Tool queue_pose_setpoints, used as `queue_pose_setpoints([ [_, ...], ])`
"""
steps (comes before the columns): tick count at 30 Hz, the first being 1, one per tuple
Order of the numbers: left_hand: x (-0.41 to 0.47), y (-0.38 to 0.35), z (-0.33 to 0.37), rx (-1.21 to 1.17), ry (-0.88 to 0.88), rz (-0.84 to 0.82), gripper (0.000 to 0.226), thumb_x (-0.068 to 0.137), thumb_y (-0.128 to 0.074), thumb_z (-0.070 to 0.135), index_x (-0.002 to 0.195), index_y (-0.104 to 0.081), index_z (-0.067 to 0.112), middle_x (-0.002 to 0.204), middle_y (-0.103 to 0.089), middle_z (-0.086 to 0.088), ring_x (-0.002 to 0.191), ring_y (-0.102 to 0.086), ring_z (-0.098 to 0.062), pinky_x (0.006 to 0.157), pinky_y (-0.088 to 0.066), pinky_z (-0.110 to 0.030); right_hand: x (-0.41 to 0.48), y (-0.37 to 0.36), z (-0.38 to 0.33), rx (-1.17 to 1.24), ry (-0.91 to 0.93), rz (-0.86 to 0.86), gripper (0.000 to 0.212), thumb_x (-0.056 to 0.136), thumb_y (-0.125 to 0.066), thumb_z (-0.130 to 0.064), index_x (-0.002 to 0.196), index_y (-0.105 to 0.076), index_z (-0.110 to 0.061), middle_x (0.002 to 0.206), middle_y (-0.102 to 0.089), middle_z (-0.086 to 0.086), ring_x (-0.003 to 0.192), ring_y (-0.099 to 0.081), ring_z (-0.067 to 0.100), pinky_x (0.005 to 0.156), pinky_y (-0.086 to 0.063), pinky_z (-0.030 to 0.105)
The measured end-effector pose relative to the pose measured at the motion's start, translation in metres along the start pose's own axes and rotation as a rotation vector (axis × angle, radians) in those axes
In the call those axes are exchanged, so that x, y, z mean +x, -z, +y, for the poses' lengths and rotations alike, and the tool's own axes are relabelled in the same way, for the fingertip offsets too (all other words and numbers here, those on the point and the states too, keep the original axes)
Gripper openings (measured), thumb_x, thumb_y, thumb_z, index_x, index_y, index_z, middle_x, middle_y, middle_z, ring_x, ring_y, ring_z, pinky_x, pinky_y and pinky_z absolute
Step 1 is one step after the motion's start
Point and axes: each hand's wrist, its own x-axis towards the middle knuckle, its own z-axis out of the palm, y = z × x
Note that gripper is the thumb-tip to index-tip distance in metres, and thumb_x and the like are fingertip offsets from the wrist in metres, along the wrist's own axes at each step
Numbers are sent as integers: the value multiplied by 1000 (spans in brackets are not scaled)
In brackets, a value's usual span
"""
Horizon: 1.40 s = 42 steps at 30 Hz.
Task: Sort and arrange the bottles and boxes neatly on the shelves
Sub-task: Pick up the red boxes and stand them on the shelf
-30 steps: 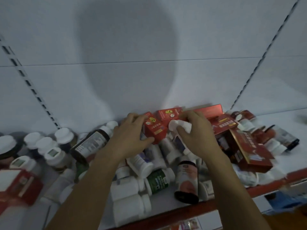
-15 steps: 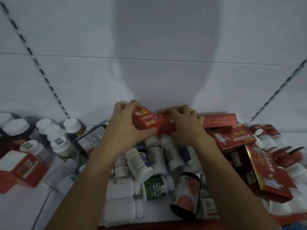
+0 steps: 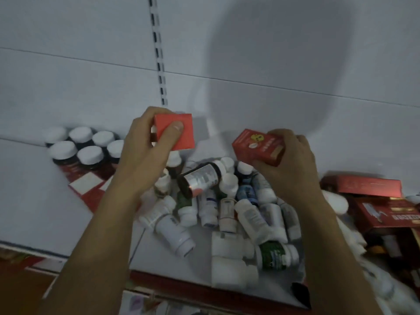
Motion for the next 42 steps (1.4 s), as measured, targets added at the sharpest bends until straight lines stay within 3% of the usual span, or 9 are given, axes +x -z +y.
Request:
queue_pose_setpoints([
  [3,-12,49,-5,-82,92,102,23,89,-53,63,101,-63,47,94,-72,18,85,-69,-2,75,-51,-28,-3,-30,-54,259,120,-62,71,76,-86,-27,136,-48,-34,119,-57,-9,99,-58,6,76,-44,7],
  [6,-23,105,-18,-193,219,169,32,80,-56,70,106,-66,55,106,-75,13,97,-73,-9,80,-57,-36,-9,-61,-101,450,226,-203,72,78,-85,-29,136,-45,-39,115,-61,-16,103,-60,3,73,-52,14],
  [12,-57,191,-44,-62,353,210,27,73,-50,81,93,-64,68,96,-74,21,80,-70,3,73,-50,-34,-31,-118,-155,443,396,-609,70,73,-89,-36,132,-51,-37,113,-62,-17,107,-64,10,76,-59,27],
  [16,-80,221,-72,84,448,70,30,80,-42,84,97,-60,68,95,-72,23,81,-70,-1,69,-61,-34,-52,-148,-176,446,410,-798,62,72,-90,-37,124,-55,-39,116,-65,-18,104,-66,4,75,-58,23],
  [22,-99,214,-128,134,601,-36,31,92,-41,76,104,-57,53,102,-70,13,92,-69,-9,81,-62,-46,-89,-187,-177,169,460,-546,47,67,-89,-34,99,-55,-32,106,-47,-21,98,-46,-1,77,-41,18],
  [29,-91,196,-136,178,413,-78,42,96,-53,60,134,-49,42,125,-66,12,110,-66,-11,95,-56,-47,-96,-198,-178,188,228,-302,23,83,-74,-49,99,-64,-36,106,-49,-15,95,-49,2,81,-39,12],
  [31,-87,193,-134,209,388,-91,49,98,-50,58,141,-44,36,135,-60,7,120,-60,-15,101,-52,-47,-87,-198,-182,134,176,-188,26,88,-67,-47,107,-67,-30,103,-51,-13,94,-53,7,82,-43,22],
  [37,-56,189,-118,452,209,-116,57,85,-64,58,133,-48,31,127,-57,11,112,-57,-12,93,-51,-40,-61,-210,-198,-149,-74,-486,67,75,-68,-70,126,-55,-29,118,-56,-2,110,-56,20,90,-50,40],
  [42,-29,173,-112,607,178,-195,62,81,-65,52,134,-47,26,119,-60,-1,107,-60,-25,85,-53,-44,-59,-213,-205,-184,-186,-458,55,78,-62,-68,108,-58,-23,101,-64,-1,95,-60,21,80,-52,38],
])
